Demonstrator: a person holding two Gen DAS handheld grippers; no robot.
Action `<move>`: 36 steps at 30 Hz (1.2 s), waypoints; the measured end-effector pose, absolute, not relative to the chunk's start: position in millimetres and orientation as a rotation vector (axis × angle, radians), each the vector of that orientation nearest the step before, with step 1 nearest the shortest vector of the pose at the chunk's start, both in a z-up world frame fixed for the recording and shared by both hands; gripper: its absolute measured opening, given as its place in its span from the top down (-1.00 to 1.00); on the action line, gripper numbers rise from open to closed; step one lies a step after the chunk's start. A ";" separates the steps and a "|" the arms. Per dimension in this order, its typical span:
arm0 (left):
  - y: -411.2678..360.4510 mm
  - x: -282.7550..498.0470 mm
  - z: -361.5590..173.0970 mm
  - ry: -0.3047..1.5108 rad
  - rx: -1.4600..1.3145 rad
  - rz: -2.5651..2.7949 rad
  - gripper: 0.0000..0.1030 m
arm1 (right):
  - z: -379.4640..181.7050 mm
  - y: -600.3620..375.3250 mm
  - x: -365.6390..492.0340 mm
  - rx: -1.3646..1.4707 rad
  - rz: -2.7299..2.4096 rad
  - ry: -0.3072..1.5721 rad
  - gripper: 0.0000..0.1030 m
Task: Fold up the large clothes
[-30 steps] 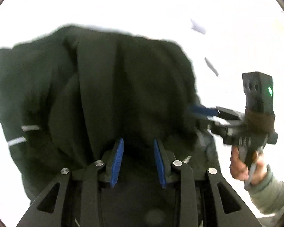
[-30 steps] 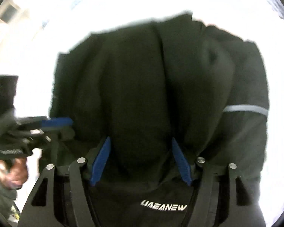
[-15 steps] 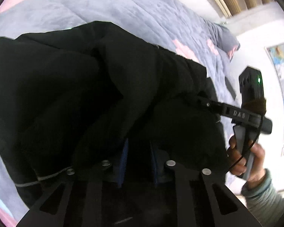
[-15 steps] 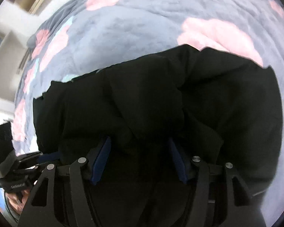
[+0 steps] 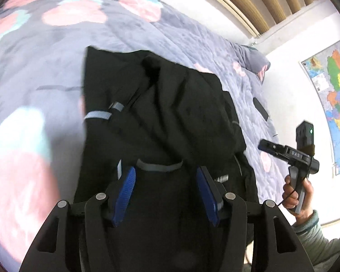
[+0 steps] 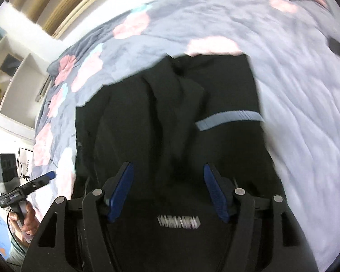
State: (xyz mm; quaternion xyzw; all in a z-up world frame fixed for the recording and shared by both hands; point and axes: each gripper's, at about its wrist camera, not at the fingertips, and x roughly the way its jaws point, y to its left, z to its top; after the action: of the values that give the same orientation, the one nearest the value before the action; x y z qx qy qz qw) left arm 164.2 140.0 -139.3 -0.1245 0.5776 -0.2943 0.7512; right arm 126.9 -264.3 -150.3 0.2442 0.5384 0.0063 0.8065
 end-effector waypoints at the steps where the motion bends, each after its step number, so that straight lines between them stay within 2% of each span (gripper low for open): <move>1: 148.8 151.9 -138.9 1.267 -0.276 -0.626 -0.13 | -150.7 -268.0 108.7 0.537 -0.003 1.159 -0.33; 12: 208.5 52.6 -182.7 1.411 -0.344 -0.447 -0.13 | -154.8 -300.4 -27.4 0.521 -0.093 1.251 -0.34; 21: 254.0 -13.6 -223.1 1.475 -0.430 -0.233 -0.13 | -200.7 -339.8 -112.9 0.566 -0.202 1.365 -0.36; 24: 267.2 -26.5 -230.4 1.486 -0.466 -0.180 -0.13 | -211.8 -347.2 -132.6 0.579 -0.206 1.388 -0.45; 36: 280.0 -54.8 -265.0 1.545 -0.658 -0.169 -0.19 | -251.2 -344.1 -169.1 0.655 -0.151 1.446 -0.46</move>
State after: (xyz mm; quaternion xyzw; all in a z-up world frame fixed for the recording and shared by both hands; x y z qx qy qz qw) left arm -54.8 280.0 -265.0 -0.2913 0.6840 -0.0748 0.6646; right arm -169.1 -344.1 -251.2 0.2938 0.6488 -0.0676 0.6987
